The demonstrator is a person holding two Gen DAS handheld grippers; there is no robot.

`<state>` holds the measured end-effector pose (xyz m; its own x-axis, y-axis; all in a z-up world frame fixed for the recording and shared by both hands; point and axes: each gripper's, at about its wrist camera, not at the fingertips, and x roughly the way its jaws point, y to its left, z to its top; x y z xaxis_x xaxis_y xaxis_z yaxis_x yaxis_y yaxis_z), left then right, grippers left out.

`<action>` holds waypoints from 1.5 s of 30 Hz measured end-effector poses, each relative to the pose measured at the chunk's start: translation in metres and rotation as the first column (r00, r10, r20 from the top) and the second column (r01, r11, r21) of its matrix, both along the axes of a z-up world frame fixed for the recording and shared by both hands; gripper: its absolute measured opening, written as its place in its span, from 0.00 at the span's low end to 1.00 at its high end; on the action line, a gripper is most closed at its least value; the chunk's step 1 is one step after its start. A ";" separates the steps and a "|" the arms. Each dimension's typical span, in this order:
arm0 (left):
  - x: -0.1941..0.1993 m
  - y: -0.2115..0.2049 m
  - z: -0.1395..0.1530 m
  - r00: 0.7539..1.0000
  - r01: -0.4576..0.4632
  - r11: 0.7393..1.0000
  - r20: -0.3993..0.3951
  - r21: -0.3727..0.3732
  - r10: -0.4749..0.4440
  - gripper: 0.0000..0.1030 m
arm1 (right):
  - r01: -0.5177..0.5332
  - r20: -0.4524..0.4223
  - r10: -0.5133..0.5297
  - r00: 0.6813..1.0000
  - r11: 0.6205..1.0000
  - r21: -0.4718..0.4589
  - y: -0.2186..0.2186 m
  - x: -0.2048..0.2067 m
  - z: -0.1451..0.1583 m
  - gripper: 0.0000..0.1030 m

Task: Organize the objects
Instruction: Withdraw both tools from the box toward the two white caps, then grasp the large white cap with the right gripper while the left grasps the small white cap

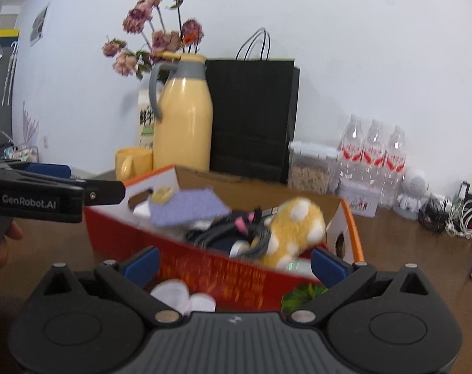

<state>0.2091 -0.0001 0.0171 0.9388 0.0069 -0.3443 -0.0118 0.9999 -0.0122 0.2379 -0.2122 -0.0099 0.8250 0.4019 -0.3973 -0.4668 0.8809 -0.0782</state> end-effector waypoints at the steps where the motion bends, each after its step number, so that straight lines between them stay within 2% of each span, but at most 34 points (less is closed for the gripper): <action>1: -0.003 0.001 -0.004 1.000 0.001 1.000 -0.015 0.003 -0.001 1.00 | -0.001 -0.015 0.001 1.000 1.000 -0.008 -0.001 -0.003 -0.004 1.00; 5: -0.014 0.005 -0.019 0.998 -0.002 1.000 -0.068 0.017 0.003 1.00 | -0.005 -0.067 0.003 0.998 0.999 -0.034 -0.002 -0.009 -0.019 1.00; 10: -0.014 0.013 -0.032 0.991 -0.020 1.000 -0.130 -0.004 0.020 1.00 | -0.015 -0.116 0.008 0.993 0.998 -0.061 0.000 -0.010 -0.032 1.00; 18: -0.010 0.020 -0.035 0.988 -0.034 0.999 -0.151 -0.035 0.029 1.00 | -0.026 -0.146 0.015 0.989 0.997 -0.070 0.008 -0.006 -0.038 0.98; 20: -0.011 0.022 -0.034 0.989 -0.039 0.998 -0.148 -0.046 0.032 1.00 | -0.045 -0.158 0.034 0.987 0.997 -0.061 0.012 -0.004 -0.038 0.93; 22: -0.011 0.024 -0.033 0.989 -0.044 0.997 -0.144 -0.056 0.035 1.00 | -0.070 -0.164 0.059 0.985 0.996 -0.062 0.020 -0.001 -0.038 0.92; 25: -0.012 0.026 -0.033 0.989 -0.046 0.997 -0.143 -0.068 0.036 1.00 | -0.108 -0.161 0.094 0.982 0.991 -0.078 0.036 0.005 -0.039 0.80; 28: -0.012 0.028 -0.032 0.989 -0.041 0.996 -0.141 -0.076 0.030 1.00 | -0.128 -0.172 0.109 0.979 0.987 -0.100 0.051 0.013 -0.042 0.77; 30: -0.013 0.028 -0.032 0.990 -0.036 0.996 -0.138 -0.081 0.025 1.00 | -0.130 -0.165 0.108 0.980 0.983 -0.131 0.059 0.015 -0.044 0.68; 32: -0.014 0.028 -0.032 0.990 -0.034 0.996 -0.139 -0.082 0.023 1.00 | -0.135 -0.169 0.110 0.980 0.981 -0.143 0.065 0.018 -0.046 0.50; 34: -0.014 0.028 -0.032 0.990 -0.033 0.996 -0.138 -0.083 0.022 1.00 | -0.144 -0.168 0.120 0.979 0.979 -0.142 0.068 0.018 -0.046 0.38; 37: -0.013 0.028 -0.032 0.990 -0.033 0.996 -0.140 -0.082 0.021 1.00 | -0.147 -0.144 0.125 0.982 0.977 -0.154 0.070 0.015 -0.047 0.38; 45: -0.008 0.028 -0.037 0.985 -0.039 0.996 -0.168 -0.078 0.026 1.00 | -0.142 -0.118 0.130 0.984 0.985 -0.101 0.059 0.011 -0.041 0.38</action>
<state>0.2007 0.0279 -0.0197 0.8681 0.0024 -0.4965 -0.0528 0.9948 -0.0875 0.2490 -0.1532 -0.0511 0.7140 0.4568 -0.5305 -0.5927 0.7978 -0.1107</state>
